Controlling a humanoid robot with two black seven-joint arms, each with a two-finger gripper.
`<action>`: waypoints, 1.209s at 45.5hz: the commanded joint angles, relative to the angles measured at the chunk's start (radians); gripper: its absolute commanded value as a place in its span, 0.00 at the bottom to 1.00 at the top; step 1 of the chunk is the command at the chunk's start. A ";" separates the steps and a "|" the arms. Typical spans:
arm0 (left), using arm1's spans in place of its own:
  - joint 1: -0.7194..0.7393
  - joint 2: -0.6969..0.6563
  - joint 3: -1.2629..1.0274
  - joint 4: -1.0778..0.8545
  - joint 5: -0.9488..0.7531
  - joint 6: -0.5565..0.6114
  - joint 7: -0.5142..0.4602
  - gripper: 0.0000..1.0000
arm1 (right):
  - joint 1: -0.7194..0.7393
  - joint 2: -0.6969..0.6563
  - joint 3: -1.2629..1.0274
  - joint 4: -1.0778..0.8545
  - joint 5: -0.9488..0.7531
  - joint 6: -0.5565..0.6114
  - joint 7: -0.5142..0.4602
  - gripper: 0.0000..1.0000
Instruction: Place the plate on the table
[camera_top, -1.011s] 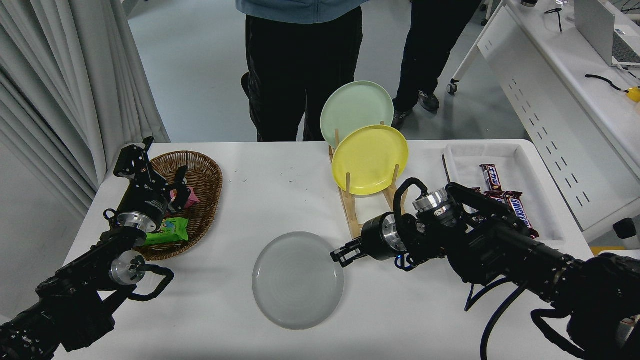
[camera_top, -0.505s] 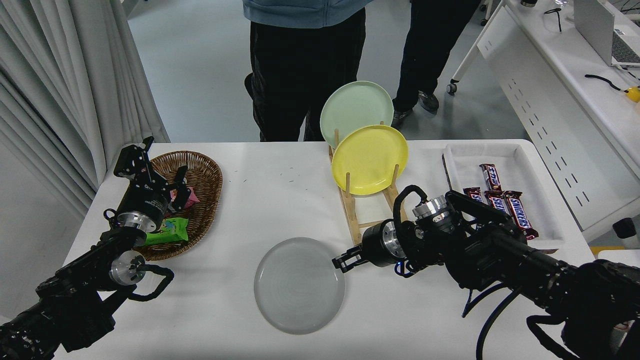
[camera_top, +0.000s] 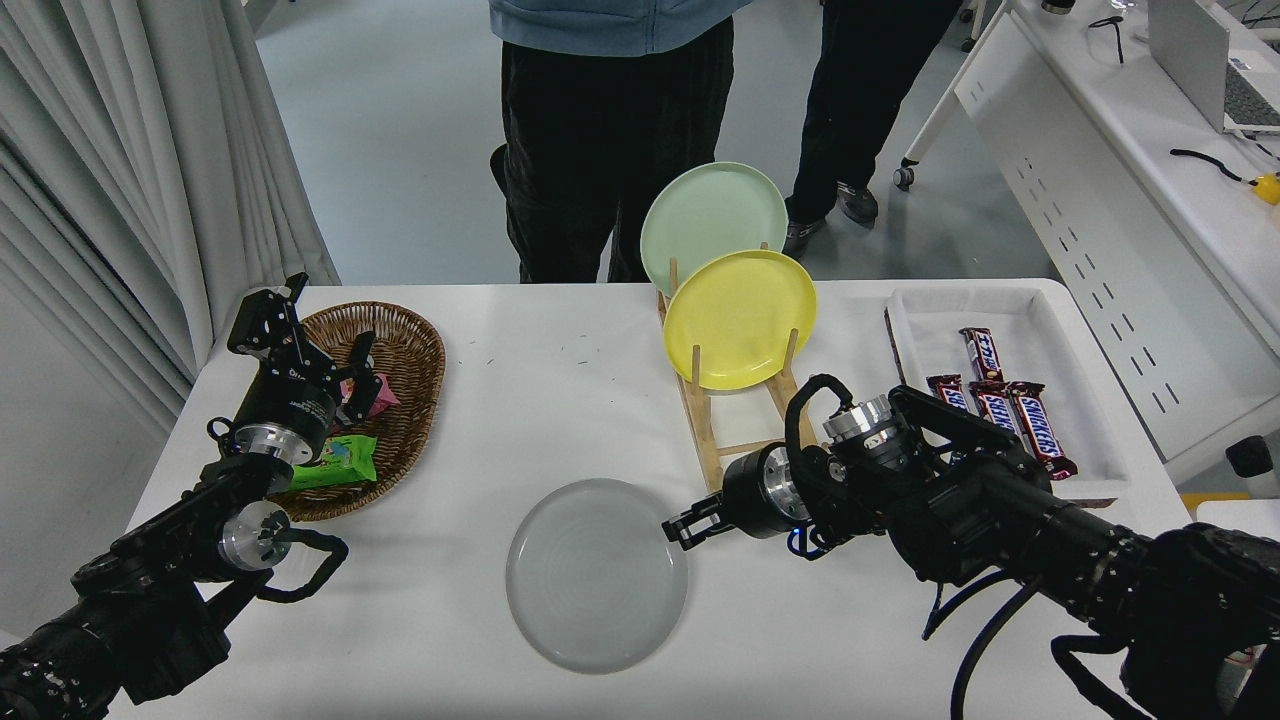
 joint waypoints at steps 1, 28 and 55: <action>0.000 0.000 0.000 0.000 0.000 0.000 0.000 1.00 | -0.016 0.000 -0.008 0.009 -0.002 0.000 0.000 0.00; 0.000 0.000 0.000 0.001 0.000 0.000 0.000 1.00 | 0.005 -0.005 -0.061 0.011 0.002 0.000 -0.005 0.00; 0.000 0.000 0.000 0.001 0.000 0.000 0.000 1.00 | 0.077 -0.014 -0.043 0.011 -0.033 0.000 -0.006 0.99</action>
